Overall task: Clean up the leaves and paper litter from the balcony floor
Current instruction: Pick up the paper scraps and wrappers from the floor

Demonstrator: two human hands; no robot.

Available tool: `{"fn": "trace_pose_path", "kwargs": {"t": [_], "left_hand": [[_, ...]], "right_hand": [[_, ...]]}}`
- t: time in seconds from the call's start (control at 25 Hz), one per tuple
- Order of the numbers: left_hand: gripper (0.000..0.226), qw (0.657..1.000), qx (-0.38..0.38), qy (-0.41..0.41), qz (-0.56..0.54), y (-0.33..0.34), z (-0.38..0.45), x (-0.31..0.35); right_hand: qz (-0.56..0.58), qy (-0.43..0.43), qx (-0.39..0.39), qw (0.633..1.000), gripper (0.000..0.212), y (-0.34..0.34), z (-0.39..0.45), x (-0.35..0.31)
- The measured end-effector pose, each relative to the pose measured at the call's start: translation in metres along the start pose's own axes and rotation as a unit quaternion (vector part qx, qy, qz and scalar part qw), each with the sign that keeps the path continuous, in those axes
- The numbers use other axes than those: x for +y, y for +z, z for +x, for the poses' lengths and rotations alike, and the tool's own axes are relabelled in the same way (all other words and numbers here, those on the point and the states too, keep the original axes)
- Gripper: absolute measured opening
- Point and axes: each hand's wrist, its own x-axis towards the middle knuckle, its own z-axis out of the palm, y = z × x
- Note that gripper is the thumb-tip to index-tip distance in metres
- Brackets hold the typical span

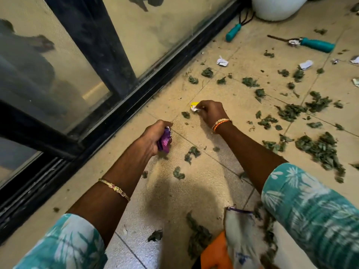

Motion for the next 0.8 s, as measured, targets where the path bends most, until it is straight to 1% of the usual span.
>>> {"fn": "trace_pose_path", "kwargs": {"t": [0.12, 0.2, 0.28, 0.36, 0.44, 0.52, 0.6, 0.72, 0.8], "left_hand": [[0.006, 1.000, -0.011, -0.001, 0.004, 0.014, 0.001, 0.014], [0.006, 1.000, -0.015, 0.007, 0.016, 0.031, -0.005, 0.033], [0.011, 0.999, -0.022, 0.019, 0.015, 0.052, -0.014, 0.056], [0.018, 0.999, -0.034, 0.028, 0.019, 0.080, -0.028, 0.089], [0.027, 0.997, -0.047, 0.040, 0.040, 0.104, -0.042, 0.116], [0.030, 0.994, -0.075, 0.055, 0.052, 0.130, -0.059, 0.142], [0.028, 0.991, -0.097, 0.067, 0.064, 0.149, -0.071, 0.159], [0.023, 0.991, -0.078, 0.077, 0.079, 0.161, -0.073, 0.170], [0.023, 0.992, -0.058, 0.093, 0.070, 0.166, -0.068, 0.176]], "right_hand": [[0.104, 0.078, 0.095, 0.987, 0.018, -0.020, 0.002, 0.002], [0.175, 0.121, 0.118, 0.970, 0.016, -0.042, 0.012, 0.005], [0.214, 0.153, 0.090, 0.961, 0.014, -0.072, 0.027, 0.005], [0.279, 0.172, 0.030, 0.944, 0.013, -0.111, 0.044, -0.002], [0.347, 0.183, -0.041, 0.919, 0.015, -0.139, 0.052, -0.015], [0.386, 0.186, -0.094, 0.899, 0.008, -0.165, 0.055, -0.023], [0.418, 0.193, -0.102, 0.882, 0.014, -0.189, 0.057, -0.026], [0.465, 0.193, -0.091, 0.859, 0.010, -0.211, 0.061, -0.025], [0.457, 0.200, -0.098, 0.861, 0.010, -0.216, 0.065, -0.022]]}}
